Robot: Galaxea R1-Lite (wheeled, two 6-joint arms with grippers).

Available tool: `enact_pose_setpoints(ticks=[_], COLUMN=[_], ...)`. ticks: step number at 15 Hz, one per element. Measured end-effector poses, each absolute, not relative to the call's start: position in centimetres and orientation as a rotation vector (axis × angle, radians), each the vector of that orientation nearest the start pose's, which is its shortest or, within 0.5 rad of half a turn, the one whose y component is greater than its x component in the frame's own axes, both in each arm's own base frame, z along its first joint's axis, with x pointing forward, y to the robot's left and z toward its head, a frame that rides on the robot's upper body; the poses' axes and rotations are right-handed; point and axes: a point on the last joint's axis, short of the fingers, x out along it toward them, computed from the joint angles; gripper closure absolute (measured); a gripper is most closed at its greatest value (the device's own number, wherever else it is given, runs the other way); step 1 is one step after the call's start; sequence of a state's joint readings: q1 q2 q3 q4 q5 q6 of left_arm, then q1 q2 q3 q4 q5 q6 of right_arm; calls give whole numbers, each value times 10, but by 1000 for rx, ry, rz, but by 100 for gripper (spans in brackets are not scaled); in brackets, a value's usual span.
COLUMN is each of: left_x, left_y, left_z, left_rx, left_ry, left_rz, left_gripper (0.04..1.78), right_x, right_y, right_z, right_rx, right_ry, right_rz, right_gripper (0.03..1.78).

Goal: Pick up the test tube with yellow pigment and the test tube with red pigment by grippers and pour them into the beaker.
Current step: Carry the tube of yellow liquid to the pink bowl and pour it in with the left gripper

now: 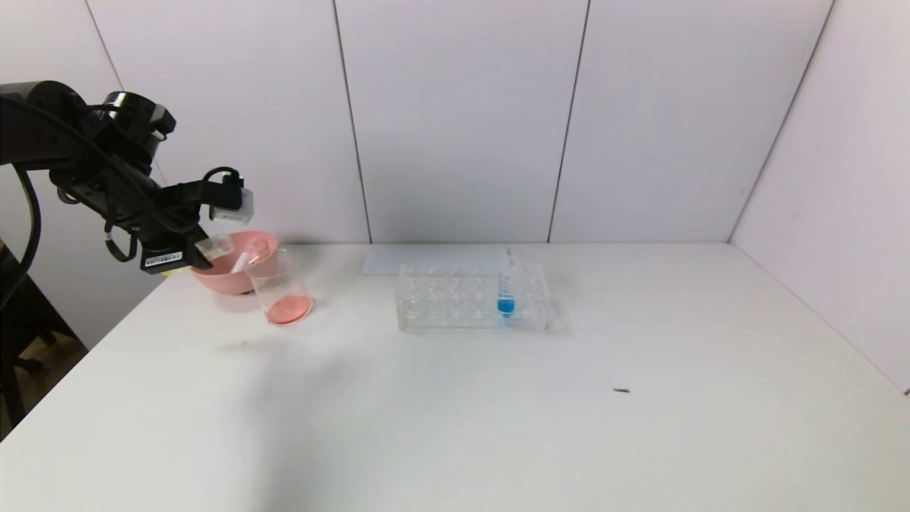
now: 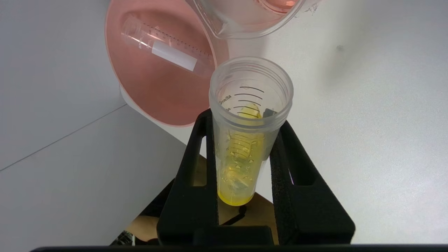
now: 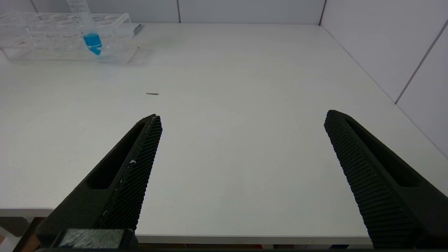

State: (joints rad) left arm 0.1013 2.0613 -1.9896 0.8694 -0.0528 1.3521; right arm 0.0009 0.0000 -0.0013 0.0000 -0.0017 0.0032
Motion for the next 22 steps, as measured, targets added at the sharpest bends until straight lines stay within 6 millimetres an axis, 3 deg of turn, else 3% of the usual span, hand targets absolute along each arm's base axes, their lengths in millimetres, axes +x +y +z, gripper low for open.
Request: enact_pose_setpoints(ticks=[22], left_x=[385], left_y=[24], left_z=[239], left_rx=[1299], left_ry=[870], left_rz=[-559], left_gripper=[137], right_x=[-23], right_y=[0], right_z=[76], right_rx=[3], right_ry=[-1], right_rz=[0], right_gripper=[11])
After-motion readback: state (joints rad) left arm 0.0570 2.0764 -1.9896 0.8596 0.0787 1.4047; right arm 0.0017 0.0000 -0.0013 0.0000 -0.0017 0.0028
